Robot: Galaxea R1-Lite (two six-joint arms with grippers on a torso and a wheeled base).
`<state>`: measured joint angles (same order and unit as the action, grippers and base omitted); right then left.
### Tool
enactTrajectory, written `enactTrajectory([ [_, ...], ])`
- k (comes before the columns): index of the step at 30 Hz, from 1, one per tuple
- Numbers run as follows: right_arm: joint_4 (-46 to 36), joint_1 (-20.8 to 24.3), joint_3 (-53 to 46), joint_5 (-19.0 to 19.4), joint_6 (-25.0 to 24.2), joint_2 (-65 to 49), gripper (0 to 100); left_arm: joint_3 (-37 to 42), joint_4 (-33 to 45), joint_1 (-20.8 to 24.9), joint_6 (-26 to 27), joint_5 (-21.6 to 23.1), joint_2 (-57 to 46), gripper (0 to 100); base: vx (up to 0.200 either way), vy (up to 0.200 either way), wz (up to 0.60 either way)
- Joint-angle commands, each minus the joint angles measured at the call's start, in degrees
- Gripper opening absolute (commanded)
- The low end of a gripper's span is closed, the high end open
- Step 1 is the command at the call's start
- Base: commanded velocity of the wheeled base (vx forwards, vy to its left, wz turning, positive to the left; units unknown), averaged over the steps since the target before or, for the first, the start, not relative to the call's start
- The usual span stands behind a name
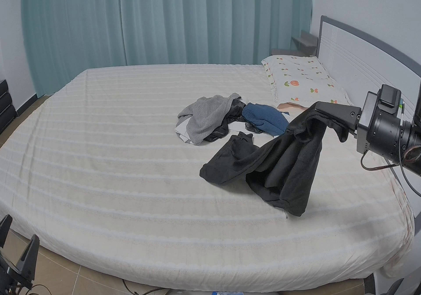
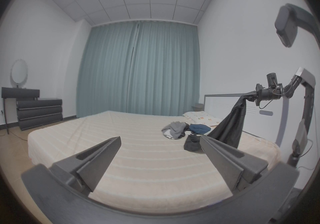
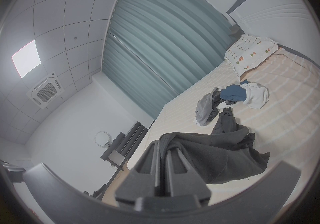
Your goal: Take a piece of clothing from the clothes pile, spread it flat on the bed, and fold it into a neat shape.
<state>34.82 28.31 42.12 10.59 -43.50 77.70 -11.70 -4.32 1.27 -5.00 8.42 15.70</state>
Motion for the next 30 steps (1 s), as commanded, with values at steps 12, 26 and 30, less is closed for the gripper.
enactTrajectory([
  [12, 0.08, -2.12, -0.28, 0.13, 0.08, -0.27, 0, -17.74, -18.98, 16.31, -3.26, -0.51, 73.77, 100, 0.000, 0.000, 0.00],
  [26, 0.16, -2.29, 0.16, 1.01, -0.27, -0.01, 0, -35.93, -28.82, 28.44, -3.62, -6.14, 103.39, 100, 0.000, 0.000, 0.00],
  [30, 0.16, -2.20, 0.68, 1.01, -0.19, -0.10, 0, -41.12, -28.82, 30.55, -3.62, -6.23, 108.84, 100, 0.000, 0.000, 0.00],
])
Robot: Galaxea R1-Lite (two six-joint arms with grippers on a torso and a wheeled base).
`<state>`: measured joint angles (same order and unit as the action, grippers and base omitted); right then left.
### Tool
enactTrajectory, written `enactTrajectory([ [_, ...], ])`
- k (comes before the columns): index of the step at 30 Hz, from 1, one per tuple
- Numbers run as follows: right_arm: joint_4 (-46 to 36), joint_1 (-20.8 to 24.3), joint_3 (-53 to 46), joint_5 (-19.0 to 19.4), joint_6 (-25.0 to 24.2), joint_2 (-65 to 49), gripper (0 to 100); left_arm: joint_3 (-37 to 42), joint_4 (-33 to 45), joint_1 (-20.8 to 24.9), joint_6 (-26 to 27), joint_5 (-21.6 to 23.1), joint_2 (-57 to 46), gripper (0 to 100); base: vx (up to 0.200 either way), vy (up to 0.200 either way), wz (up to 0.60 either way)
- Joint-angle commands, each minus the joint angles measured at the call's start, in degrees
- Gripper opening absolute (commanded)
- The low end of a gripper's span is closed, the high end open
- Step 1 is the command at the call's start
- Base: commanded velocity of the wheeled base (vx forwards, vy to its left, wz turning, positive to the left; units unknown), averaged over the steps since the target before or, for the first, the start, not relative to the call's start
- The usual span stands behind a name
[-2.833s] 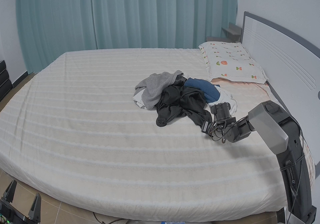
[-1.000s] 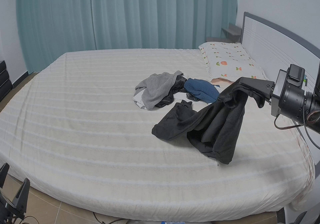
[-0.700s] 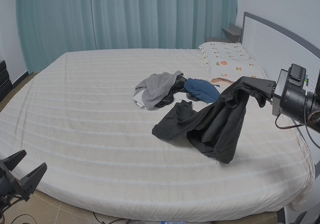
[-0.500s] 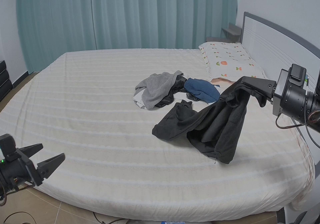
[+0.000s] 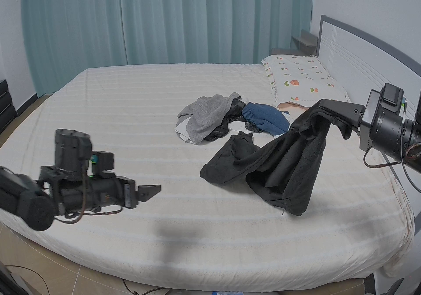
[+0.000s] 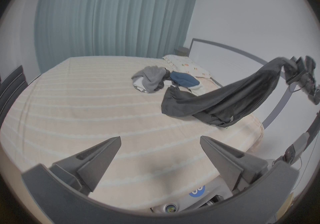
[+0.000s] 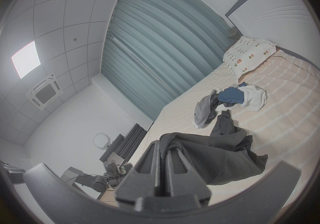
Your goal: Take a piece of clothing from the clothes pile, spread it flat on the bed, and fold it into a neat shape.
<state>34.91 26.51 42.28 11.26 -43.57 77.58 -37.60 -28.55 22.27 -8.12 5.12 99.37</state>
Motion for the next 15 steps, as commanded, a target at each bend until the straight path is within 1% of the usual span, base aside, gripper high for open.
enactTrajectory([
  [1, 0.07, -0.32, 0.61, 0.34, 0.06, 0.03, 0, -16.02, -4.67, 10.07, -0.49, -2.92, 26.32, 100, 0.000, 0.000, 0.00],
  [3, 0.07, -0.24, 0.61, 0.34, 0.15, 0.03, 0, -17.25, -4.67, 10.42, -0.49, -2.92, 27.37, 100, 0.000, 0.000, 0.00],
  [4, 0.24, 0.12, 0.97, 0.25, 0.15, -0.06, 0, -19.71, -4.41, 11.04, -0.41, -2.92, 28.87, 100, 0.000, 0.000, 0.00],
  [6, 0.33, 0.29, 1.23, 0.25, 0.24, -0.41, 0, -22.17, -4.06, 11.48, -0.58, -2.92, 29.83, 100, 0.000, 0.000, 0.00],
  [15, -0.02, 0.29, 2.72, 0.16, 0.24, -2.17, 0, -28.67, -4.67, 11.57, -0.67, -2.66, 35.63, 100, 0.000, 0.000, 0.00],
])
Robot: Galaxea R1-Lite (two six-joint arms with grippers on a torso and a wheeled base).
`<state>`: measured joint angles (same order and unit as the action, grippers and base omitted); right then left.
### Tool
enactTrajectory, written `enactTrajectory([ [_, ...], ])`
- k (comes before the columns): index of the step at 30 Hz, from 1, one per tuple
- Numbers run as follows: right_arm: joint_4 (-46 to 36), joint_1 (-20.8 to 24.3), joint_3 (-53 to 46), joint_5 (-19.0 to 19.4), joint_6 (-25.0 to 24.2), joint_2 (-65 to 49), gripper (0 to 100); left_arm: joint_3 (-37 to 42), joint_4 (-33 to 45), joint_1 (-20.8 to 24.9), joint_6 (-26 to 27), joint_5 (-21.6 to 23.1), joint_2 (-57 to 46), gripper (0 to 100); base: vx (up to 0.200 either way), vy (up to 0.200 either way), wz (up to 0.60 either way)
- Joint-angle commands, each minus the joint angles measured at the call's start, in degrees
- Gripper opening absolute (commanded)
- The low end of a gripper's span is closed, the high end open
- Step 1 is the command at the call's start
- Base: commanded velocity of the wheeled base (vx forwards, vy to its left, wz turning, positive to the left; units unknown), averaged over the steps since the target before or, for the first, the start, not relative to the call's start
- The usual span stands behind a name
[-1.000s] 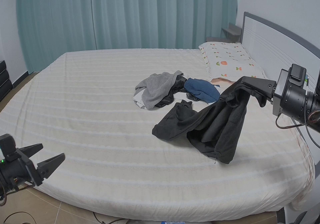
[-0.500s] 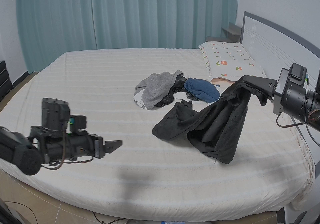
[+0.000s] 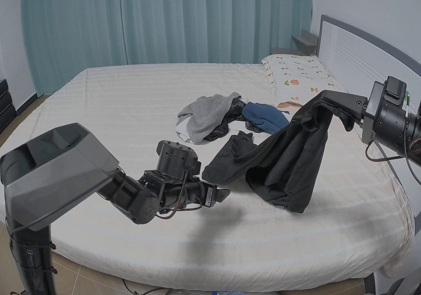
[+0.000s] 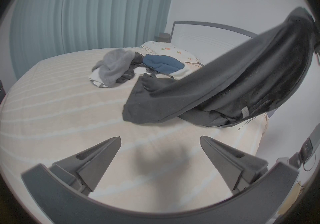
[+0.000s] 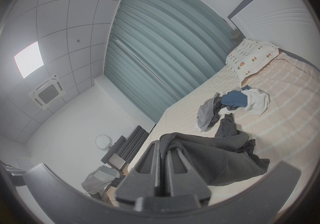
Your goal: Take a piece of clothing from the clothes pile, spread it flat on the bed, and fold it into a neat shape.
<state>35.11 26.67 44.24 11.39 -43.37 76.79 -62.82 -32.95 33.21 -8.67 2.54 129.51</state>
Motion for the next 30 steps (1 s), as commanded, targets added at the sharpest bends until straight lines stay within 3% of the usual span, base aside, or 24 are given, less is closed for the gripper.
enactTrajectory([
  [1, -0.30, 0.22, 0.67, 0.04, 0.04, -1.47, 0, -4.15, -0.27, 0.63, -0.12, 0.01, 6.01, 100, 0.000, 0.000, 0.00],
  [6, -0.30, 0.05, 0.67, 0.04, 0.04, -1.47, 0, -7.58, -0.80, 0.54, -0.91, 0.54, 8.04, 100, 0.000, 0.000, 0.00],
  [20, -0.22, 1.98, 4.45, 0.04, 0.13, -0.32, 0, -18.74, -1.68, -0.25, -11.11, 2.03, 14.01, 100, 0.000, 0.000, 0.00],
  [24, -0.04, 1.98, 4.98, 0.13, 0.13, -0.24, 0, -20.06, -2.03, -0.42, -11.55, 2.83, 15.68, 100, 0.000, 0.000, 0.00],
  [25, 0.05, 1.89, 5.33, 0.04, 0.13, 0.03, 0, -20.85, -1.85, -0.60, -11.90, 2.83, 16.65, 0, 0.000, 0.000, 0.00],
  [30, 0.05, 1.63, 5.07, 0.04, 0.13, 0.03, 0, -23.93, -2.38, -0.95, -12.07, 2.21, 19.64, 0, 0.000, 0.000, 0.00],
])
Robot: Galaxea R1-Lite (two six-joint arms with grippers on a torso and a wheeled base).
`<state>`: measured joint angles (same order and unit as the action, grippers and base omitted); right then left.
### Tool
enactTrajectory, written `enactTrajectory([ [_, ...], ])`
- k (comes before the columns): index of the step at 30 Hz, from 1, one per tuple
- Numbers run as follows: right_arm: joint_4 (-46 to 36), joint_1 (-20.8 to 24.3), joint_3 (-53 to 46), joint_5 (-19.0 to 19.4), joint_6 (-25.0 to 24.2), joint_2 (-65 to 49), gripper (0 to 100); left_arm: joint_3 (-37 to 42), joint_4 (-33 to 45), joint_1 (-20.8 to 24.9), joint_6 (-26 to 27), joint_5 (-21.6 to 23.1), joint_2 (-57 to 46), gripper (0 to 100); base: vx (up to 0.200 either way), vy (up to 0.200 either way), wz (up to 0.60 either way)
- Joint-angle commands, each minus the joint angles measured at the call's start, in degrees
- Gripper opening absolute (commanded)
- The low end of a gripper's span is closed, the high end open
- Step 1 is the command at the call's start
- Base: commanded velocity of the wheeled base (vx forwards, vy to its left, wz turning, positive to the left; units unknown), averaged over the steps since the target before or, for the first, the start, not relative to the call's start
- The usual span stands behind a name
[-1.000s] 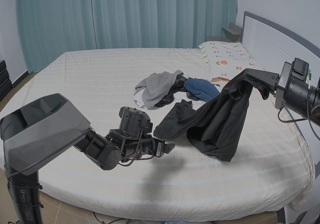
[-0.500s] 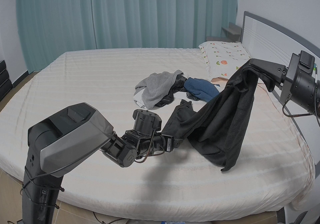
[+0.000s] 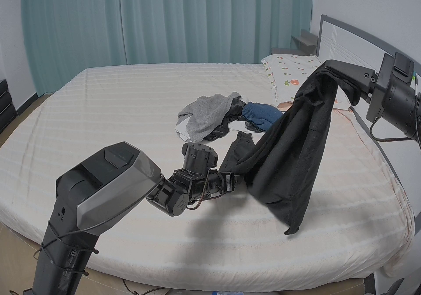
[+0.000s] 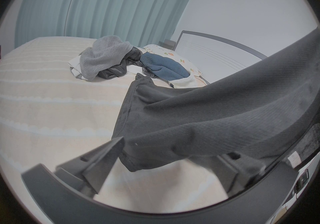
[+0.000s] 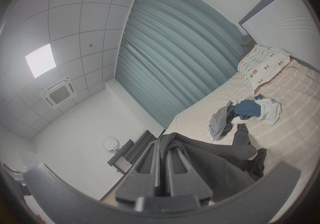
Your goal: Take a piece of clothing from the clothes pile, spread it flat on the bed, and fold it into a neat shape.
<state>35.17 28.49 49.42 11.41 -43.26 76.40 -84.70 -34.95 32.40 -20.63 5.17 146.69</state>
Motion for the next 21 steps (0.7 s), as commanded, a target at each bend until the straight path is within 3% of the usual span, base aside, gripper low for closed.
enactTrajectory([
  [1, -0.01, -0.28, -0.20, 0.02, -0.07, 0.42, 0, -2.49, -0.38, -0.15, -0.20, -0.51, 2.55, 0, 0.000, 0.000, 0.00],
  [6, -0.01, -1.59, -1.70, 0.10, -0.33, 0.24, 0, -3.63, 0.15, -0.06, -4.95, -0.86, 2.02, 0, 0.000, 0.000, 0.00],
  [12, -0.01, -4.76, -3.81, 0.54, -0.24, 0.07, 0, 2.17, 1.55, -0.94, -9.34, -1.48, -5.80, 0, 0.000, 0.000, 0.00],
  [16, -0.19, -9.07, -6.71, 4.59, 0.37, 1.47, 0, 11.31, 6.65, -2.87, -9.70, -0.33, -18.98, 0, 0.000, 0.000, 0.00],
  [21, 0.16, -12.23, -6.79, 6.70, 4.33, 7.27, 0, 12.54, 19.66, -3.93, -10.14, 0.63, -31.64, 0, 0.000, 0.000, 0.00],
])
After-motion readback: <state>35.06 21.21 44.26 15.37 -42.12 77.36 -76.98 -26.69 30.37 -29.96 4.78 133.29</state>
